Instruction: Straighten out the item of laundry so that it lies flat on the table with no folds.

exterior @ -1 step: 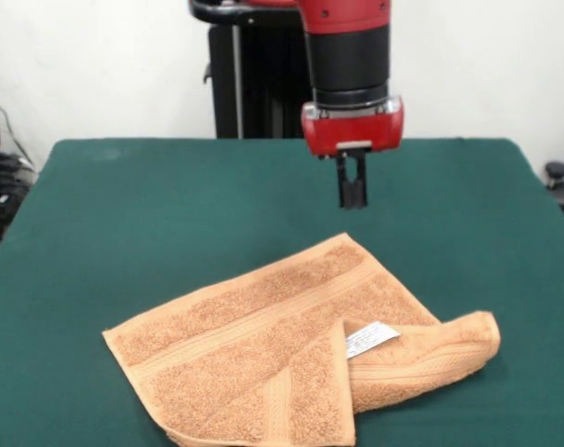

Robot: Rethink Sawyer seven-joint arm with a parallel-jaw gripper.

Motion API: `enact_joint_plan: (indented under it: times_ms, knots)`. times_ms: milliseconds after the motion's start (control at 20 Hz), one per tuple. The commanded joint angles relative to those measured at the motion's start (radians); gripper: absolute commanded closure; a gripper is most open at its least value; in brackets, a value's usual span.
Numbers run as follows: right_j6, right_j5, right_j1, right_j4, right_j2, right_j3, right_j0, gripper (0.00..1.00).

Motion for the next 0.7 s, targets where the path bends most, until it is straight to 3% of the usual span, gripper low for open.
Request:
enact_joint_plan:
  times_ms: [50,450,700]
  knots:
    - [0.078,0.031,0.079,0.048,0.025,-0.102,0.011,1.0]
    - [-0.032,0.121,0.1,0.048,0.091,-0.173,-0.067,1.0]
    - [-0.044,0.137,0.114,0.036,0.094,-0.209,-0.076,1.0]
